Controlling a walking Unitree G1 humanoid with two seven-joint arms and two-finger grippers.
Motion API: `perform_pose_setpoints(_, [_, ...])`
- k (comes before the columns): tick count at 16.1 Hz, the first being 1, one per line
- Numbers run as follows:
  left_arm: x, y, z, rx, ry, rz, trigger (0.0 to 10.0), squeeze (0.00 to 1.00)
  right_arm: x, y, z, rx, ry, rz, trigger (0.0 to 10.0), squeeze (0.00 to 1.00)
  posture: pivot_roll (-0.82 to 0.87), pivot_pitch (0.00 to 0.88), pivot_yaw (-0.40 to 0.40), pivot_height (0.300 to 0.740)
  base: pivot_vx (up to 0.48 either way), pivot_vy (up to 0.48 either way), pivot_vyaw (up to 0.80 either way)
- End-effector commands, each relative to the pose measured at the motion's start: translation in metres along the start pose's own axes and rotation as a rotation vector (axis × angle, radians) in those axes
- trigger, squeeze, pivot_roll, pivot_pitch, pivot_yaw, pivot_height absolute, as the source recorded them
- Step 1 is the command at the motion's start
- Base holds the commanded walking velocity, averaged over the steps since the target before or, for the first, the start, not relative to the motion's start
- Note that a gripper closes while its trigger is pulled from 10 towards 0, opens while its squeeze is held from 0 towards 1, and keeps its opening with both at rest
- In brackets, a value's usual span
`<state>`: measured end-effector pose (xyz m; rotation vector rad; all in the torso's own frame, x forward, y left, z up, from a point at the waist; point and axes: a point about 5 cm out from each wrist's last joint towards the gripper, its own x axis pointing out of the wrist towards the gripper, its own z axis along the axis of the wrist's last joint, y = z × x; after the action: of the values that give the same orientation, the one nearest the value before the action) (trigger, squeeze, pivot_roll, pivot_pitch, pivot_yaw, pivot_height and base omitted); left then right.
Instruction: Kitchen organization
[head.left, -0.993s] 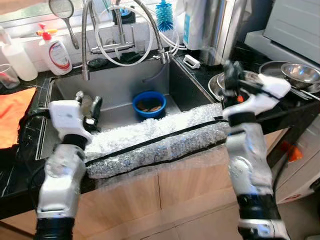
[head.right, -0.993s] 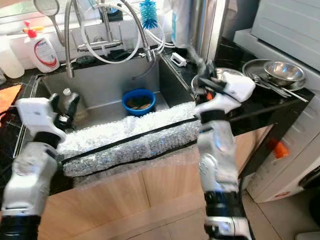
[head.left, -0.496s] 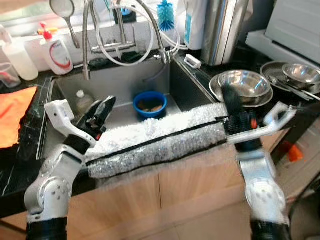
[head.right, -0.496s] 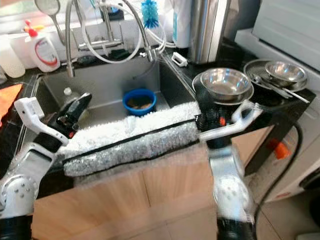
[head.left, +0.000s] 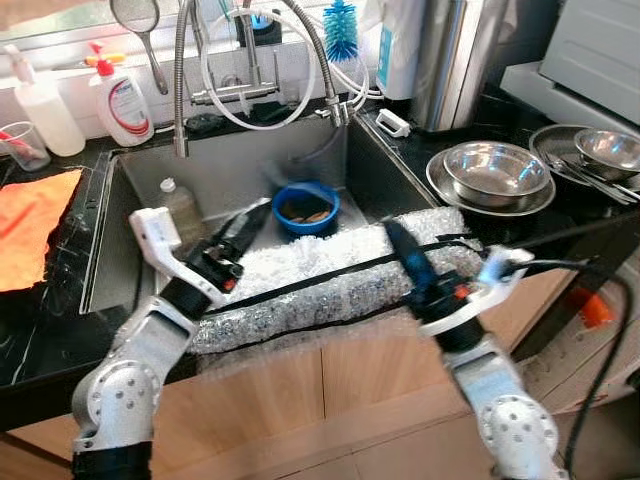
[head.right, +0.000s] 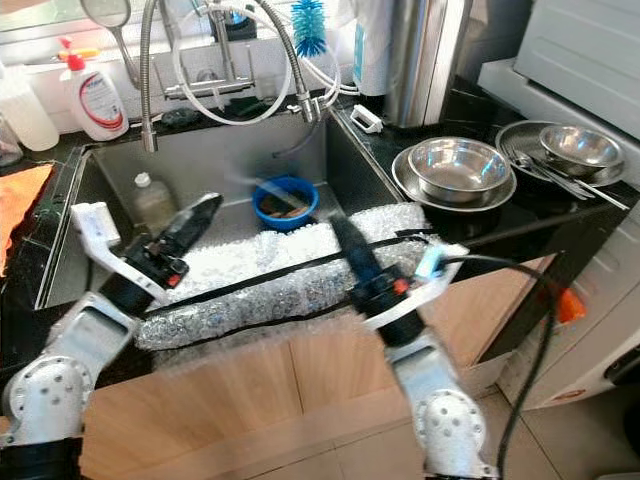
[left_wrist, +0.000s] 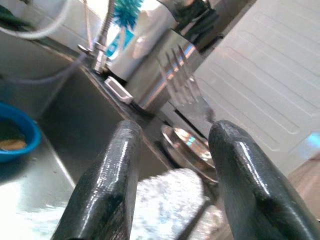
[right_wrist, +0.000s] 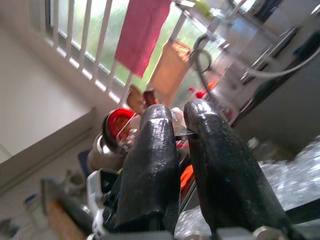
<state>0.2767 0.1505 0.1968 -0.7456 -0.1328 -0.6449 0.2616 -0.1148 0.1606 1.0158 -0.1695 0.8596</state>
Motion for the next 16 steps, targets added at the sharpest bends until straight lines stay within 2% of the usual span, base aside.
perform_pose_setpoints(1, [0.001, -0.006, 0.002, 0.003, 0.0, -0.023, 10.0, 0.0, 0.001, 0.006, 0.001, -0.008, 0.003, 0.032, 10.0, 0.0, -0.06, 0.0, 0.047, 0.74, 0.0, 0.0, 0.0])
perform_pose_setpoints(6, [0.003, -0.014, -0.002, -0.032, 0.007, -0.056, 10.0, 0.0, 0.001, 0.008, -0.008, 0.018, 0.034, 0.049, 10.0, 0.0, -0.06, 0.0, 0.046, 0.74, 0.0, 0.0, 0.0])
perform_pose_setpoints(7, [0.003, -0.015, -0.002, -0.041, 0.006, -0.063, 10.0, 1.0, 0.001, 0.008, -0.011, 0.016, 0.046, 0.055, 10.0, 0.0, -0.06, 0.0, 0.046, 0.74, 0.0, 0.0, 0.0])
perform_pose_setpoints(10, [0.004, -0.018, -0.006, -0.047, 0.023, -0.071, 10.0, 1.0, 0.004, 0.012, -0.018, 0.009, 0.097, 0.084, 10.0, 0.0, -0.06, 0.0, 0.045, 0.74, 0.0, 0.0, 0.0])
perform_pose_setpoints(11, [0.005, -0.019, -0.006, -0.052, 0.02, -0.07, 10.0, 0.0, 0.005, 0.014, -0.019, 0.015, 0.105, 0.095, 10.0, 0.0, -0.05, 0.0, 0.045, 0.74, 0.0, 0.0, 0.0])
perform_pose_setpoints(13, [0.006, -0.019, -0.006, -0.061, 0.016, -0.07, 10.0, 0.0, 0.006, 0.019, -0.023, 0.018, 0.138, 0.128, 10.0, 0.0, -0.06, 0.0, 0.044, 0.74, 0.0, 0.0, 0.0])
perform_pose_setpoints(15, [0.006, -0.019, -0.007, -0.069, 0.012, -0.067, 10.0, 0.0, 0.005, 0.017, -0.027, 0.018, 0.154, 0.117, 10.0, 0.0, -0.06, 0.0, 0.045, 0.74, 0.0, 0.0, 0.0])
perform_pose_setpoints(16, [0.008, -0.019, -0.006, -0.076, 0.0, -0.059, 9.1, 0.0, 0.004, 0.018, -0.028, 0.02, 0.159, 0.119, 10.0, 0.0, -0.06, 0.0, 0.045, 0.74, 0.0, 0.0, 0.0])
